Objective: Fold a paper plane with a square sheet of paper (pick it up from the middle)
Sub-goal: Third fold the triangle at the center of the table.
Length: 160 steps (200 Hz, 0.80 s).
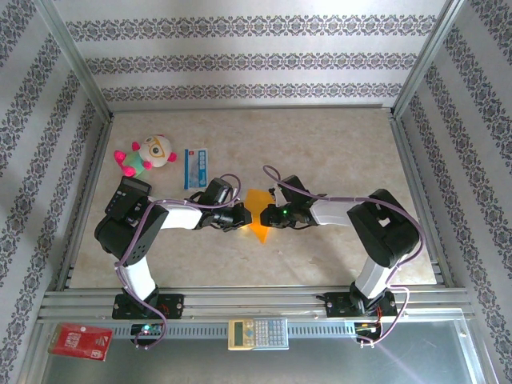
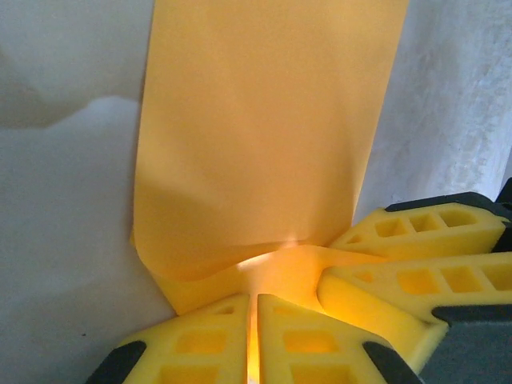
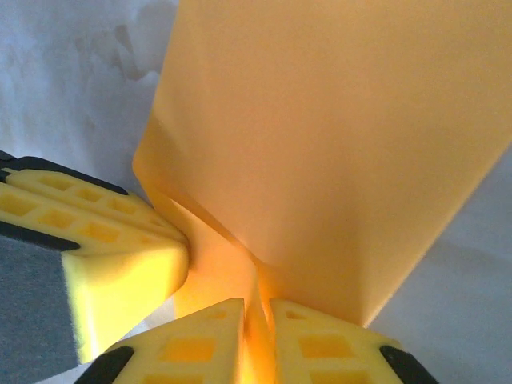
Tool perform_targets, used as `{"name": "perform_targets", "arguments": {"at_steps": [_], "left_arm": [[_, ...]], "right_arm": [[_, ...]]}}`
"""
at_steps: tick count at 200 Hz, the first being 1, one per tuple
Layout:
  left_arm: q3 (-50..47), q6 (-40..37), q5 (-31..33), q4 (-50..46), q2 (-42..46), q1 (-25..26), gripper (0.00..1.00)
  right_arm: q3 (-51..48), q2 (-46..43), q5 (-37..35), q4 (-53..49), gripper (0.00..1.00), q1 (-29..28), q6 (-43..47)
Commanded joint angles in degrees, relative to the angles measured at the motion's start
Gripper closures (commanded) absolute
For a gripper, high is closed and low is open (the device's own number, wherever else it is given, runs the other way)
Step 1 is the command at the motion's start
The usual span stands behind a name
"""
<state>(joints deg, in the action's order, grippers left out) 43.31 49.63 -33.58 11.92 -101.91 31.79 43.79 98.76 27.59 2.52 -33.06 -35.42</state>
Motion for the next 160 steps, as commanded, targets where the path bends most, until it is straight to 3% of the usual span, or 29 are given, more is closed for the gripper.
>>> {"name": "perform_targets", "arguments": {"at_steps": [1, 67, 105, 160], "left_arm": [[-0.59, -1.79, 2.31, -4.01, -2.21, -0.68, 0.87], [1.07, -2.08, 1.21, -4.56, -1.5, -0.67, 0.86], [2.36, -0.64, -1.99, -2.56, 0.73, -0.61, 0.8], [-2.89, 4.38, -3.33, 2.63, 6.48, 1.85, 0.79]], "right_arm": [[-1.25, -1.11, -0.44, -1.85, 0.85, 0.98, 1.6], [-0.67, 0.81, -3.3, -4.17, 0.95, 1.24, 3.46], [0.06, 2.01, -3.98, -5.6, 0.97, 1.33, 4.45], [-0.81, 1.61, -4.26, -5.32, 0.98, 1.33, 4.06]]}}
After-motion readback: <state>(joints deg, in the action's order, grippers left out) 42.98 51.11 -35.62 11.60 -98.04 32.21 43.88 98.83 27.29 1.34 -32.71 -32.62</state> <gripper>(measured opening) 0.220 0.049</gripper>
